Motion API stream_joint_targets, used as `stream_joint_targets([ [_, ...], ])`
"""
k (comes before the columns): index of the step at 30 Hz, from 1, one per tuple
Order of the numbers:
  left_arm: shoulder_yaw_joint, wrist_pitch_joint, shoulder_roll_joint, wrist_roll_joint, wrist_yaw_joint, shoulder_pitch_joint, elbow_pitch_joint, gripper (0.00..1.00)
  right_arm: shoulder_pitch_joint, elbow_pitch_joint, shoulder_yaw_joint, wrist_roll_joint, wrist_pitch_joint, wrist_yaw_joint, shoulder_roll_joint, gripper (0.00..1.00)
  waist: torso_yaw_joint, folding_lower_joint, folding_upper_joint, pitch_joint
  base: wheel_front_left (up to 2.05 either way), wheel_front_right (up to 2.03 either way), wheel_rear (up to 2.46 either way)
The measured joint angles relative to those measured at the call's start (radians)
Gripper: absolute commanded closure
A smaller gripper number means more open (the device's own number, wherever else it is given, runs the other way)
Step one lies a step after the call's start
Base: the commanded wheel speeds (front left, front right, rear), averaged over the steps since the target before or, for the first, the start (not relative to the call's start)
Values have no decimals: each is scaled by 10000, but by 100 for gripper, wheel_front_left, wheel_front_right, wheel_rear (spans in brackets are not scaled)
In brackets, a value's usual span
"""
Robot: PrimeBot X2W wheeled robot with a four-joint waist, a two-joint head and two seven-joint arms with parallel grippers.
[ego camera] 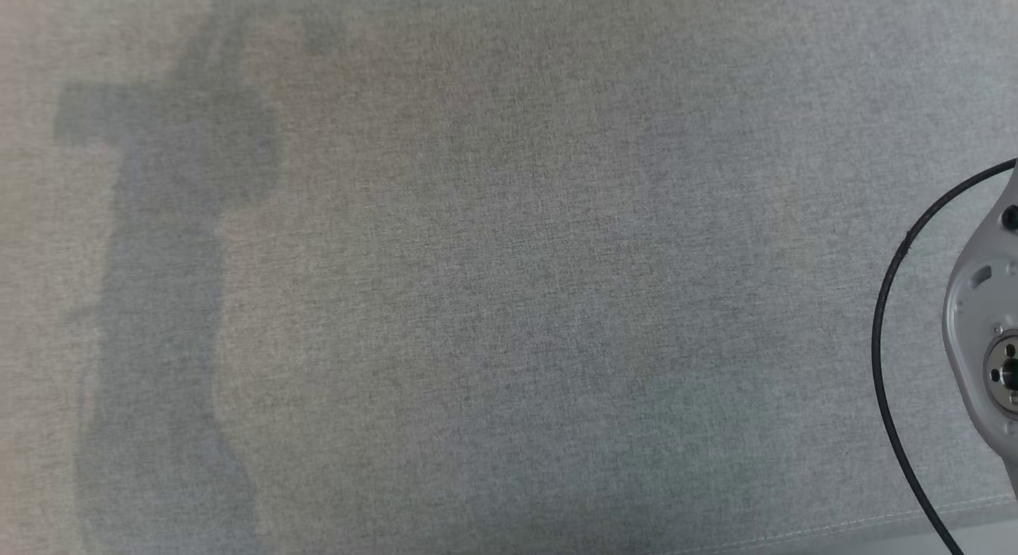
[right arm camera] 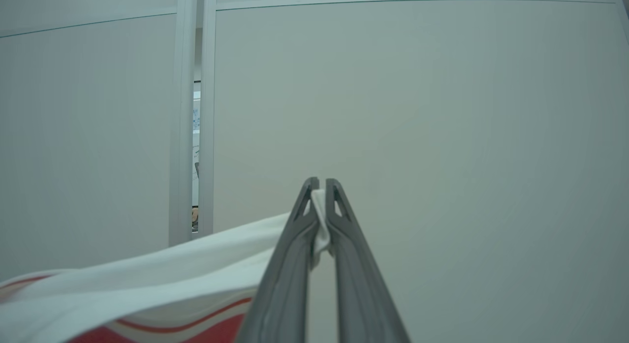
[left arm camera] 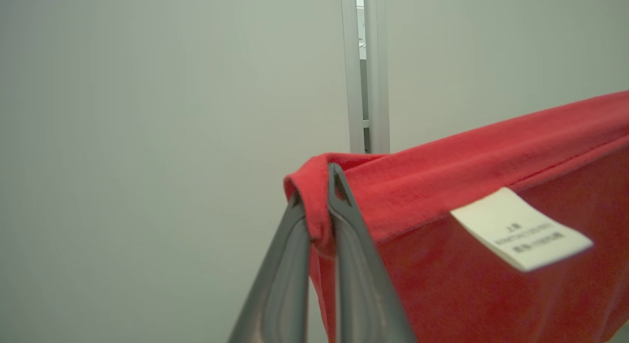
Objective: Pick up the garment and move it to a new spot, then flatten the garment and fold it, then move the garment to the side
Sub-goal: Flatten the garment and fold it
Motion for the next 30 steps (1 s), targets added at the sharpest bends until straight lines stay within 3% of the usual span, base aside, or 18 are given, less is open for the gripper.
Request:
stream_joint_targets([
  [4,79,0,-182,-81,0,832,63,100,865,-130,153,472,-2,2,6,100,-85,0,0,346,0,0,0],
  [13,901,2,-1440,-343,-10,5216,479,100,5912,-623,905,2364,0,8,29,100,-286,0,0,17,0,0,0],
  [20,1557,4,-2483,-334,-10,7702,932,100,9234,-686,1461,3294,0,8,19,100,-382,-1,0,-530,0,0,0],
  [30,2061,-10,-3565,378,-10,10153,1028,100,11996,-522,1699,3985,-2,8,4,100,-402,-2,0,-1627,0,0,0],
])
